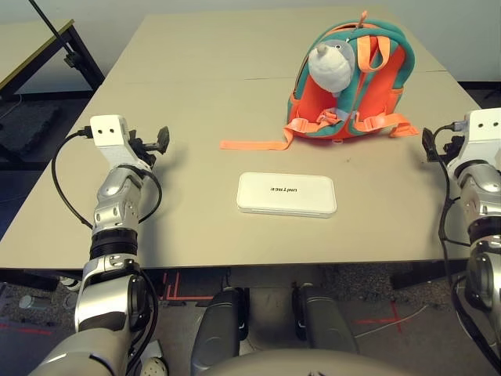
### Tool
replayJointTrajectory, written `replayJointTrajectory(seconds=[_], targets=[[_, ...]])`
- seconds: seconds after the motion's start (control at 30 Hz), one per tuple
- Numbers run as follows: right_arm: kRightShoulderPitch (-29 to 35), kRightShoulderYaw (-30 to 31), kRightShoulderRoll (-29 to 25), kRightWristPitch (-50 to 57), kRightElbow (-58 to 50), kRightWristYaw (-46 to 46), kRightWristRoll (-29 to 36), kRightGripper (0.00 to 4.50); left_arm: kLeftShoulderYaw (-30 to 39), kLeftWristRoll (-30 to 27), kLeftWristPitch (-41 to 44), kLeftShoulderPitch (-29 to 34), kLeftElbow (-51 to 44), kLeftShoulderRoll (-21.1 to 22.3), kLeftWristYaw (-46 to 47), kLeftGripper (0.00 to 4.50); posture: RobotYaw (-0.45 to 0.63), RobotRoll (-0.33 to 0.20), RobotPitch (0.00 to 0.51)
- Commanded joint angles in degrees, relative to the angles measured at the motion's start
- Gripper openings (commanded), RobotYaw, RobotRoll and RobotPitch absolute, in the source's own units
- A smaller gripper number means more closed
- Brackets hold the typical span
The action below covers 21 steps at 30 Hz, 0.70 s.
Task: Put the pencil case into the backpack and zip it.
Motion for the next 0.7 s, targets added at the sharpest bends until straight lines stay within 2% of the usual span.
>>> replayJointTrajectory(seconds=[0.03, 0.23, 0.37, 0.47, 0.7], targets=[[0.6, -0.4, 0.5, 0.3, -0.7, 0.8, 0.4, 4.48, -0.8, -2.0, 5.4, 1.3, -4.5, 0.1, -2.3, 4.50, -0.13, 0.000, 0.117], [0.4, -0.1, 0.3, 0.5, -2.0, 4.9, 0.9, 4.48, -1.7, -6.1, 17.2, 3.6, -11.7, 1.0, -6.6, 4.50, -0.13, 0.000, 0.121], [1.9, 1.2, -0.7, 1.9, -5.1, 10.9, 0.8, 4.48, -4.1, -13.8, 37.1, 6.0, -21.0, 3.4, -11.0, 4.50, -0.12, 0.000, 0.127], [2.9, 1.9, -1.3, 3.0, -7.2, 14.5, 0.6, 4.48, -5.4, -18.6, 48.0, 7.3, -26.4, 4.3, -13.0, 4.50, -0.12, 0.000, 0.129], [4.6, 3.8, -0.9, 4.9, -11.2, 18.8, -0.2, 4.48, -6.5, -23.7, 59.8, 8.2, -30.3, 1.6, -12.2, 4.50, -0.11, 0.000, 0.129]])
